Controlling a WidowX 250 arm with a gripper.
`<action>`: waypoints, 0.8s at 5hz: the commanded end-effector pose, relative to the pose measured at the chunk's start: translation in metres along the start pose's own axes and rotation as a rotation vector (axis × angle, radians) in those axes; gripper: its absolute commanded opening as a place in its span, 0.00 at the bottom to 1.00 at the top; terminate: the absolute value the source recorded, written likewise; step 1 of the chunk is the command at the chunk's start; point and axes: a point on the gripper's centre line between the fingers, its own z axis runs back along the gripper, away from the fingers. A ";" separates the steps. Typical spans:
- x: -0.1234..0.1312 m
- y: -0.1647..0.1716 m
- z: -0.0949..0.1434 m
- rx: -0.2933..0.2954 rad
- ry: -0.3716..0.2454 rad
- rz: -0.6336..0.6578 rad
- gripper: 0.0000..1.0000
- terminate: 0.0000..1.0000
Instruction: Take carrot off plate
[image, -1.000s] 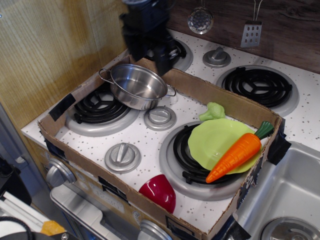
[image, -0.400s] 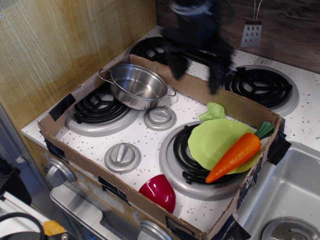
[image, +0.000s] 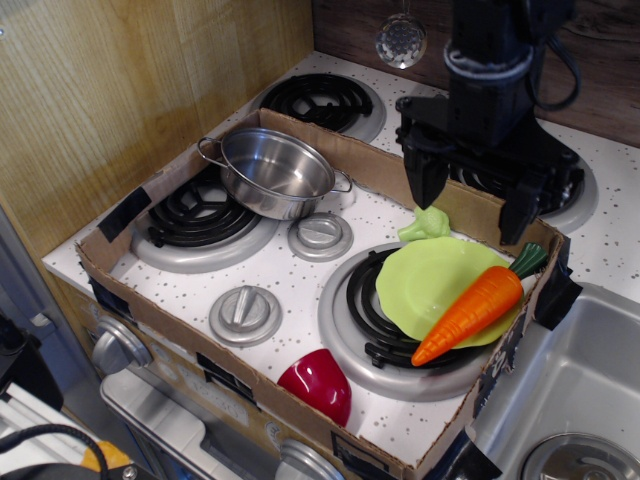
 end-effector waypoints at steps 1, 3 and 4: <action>-0.007 -0.004 -0.012 0.041 -0.069 -0.044 1.00 0.00; -0.005 0.001 -0.033 0.079 -0.071 -0.088 1.00 0.00; -0.003 0.003 -0.044 0.053 -0.086 -0.085 1.00 0.00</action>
